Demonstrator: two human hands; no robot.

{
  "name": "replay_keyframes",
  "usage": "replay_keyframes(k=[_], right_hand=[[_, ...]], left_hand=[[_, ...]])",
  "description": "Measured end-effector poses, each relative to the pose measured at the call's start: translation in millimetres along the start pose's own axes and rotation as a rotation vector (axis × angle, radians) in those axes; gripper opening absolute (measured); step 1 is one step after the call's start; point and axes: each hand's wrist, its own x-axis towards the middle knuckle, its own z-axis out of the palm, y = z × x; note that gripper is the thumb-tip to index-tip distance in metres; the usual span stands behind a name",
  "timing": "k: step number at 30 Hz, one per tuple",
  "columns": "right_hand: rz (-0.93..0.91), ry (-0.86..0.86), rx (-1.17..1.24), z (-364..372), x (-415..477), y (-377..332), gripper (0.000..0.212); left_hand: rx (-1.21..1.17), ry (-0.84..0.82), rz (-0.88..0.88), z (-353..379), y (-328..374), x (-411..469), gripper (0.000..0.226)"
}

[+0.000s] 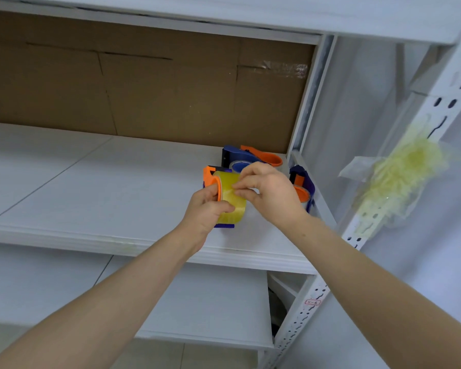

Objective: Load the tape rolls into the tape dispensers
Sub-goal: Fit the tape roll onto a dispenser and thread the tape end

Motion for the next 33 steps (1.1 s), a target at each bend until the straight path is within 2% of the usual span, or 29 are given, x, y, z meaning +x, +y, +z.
replay_keyframes(k=[6, 9, 12, 16, 18, 21, 25, 29, 33], right_hand=[[-0.068, -0.314, -0.358, -19.8, 10.6, -17.1, 0.023], [-0.156, -0.415, -0.547, -25.4, 17.1, -22.6, 0.028], [-0.182, -0.477, -0.628, -29.6, 18.2, -24.1, 0.032], [-0.153, -0.473, -0.576, -29.7, 16.7, -22.9, 0.027], [-0.072, -0.452, -0.403, -28.4, 14.8, -19.3, 0.024], [0.026, -0.483, -0.174, -27.8, 14.0, -12.0, 0.040], [0.007, -0.436, -0.252, -23.7, 13.1, -7.2, 0.026], [-0.050, -0.408, -0.385, -17.5, 8.1, -9.1, 0.024], [-0.063, -0.412, -0.406, -17.2, 10.5, -8.5, 0.021]], left_hand=[[0.037, -0.021, -0.004, 1.6, -5.3, -2.3, 0.037], [0.042, -0.041, -0.008, 5.3, -7.3, -2.3, 0.036], [0.046, -0.053, -0.014, 6.3, -9.8, 0.1, 0.034], [0.043, -0.047, -0.044, 4.4, -14.3, 2.7, 0.029], [0.030, -0.043, -0.053, 3.1, -16.6, 2.7, 0.030], [0.006, -0.037, -0.048, 0.7, -16.1, 2.8, 0.026], [0.018, -0.037, -0.057, -0.7, -15.1, 4.8, 0.031], [0.008, -0.020, -0.059, -1.4, -16.1, 5.0, 0.030], [0.014, 0.001, -0.064, -3.0, -14.7, 4.7, 0.034]])
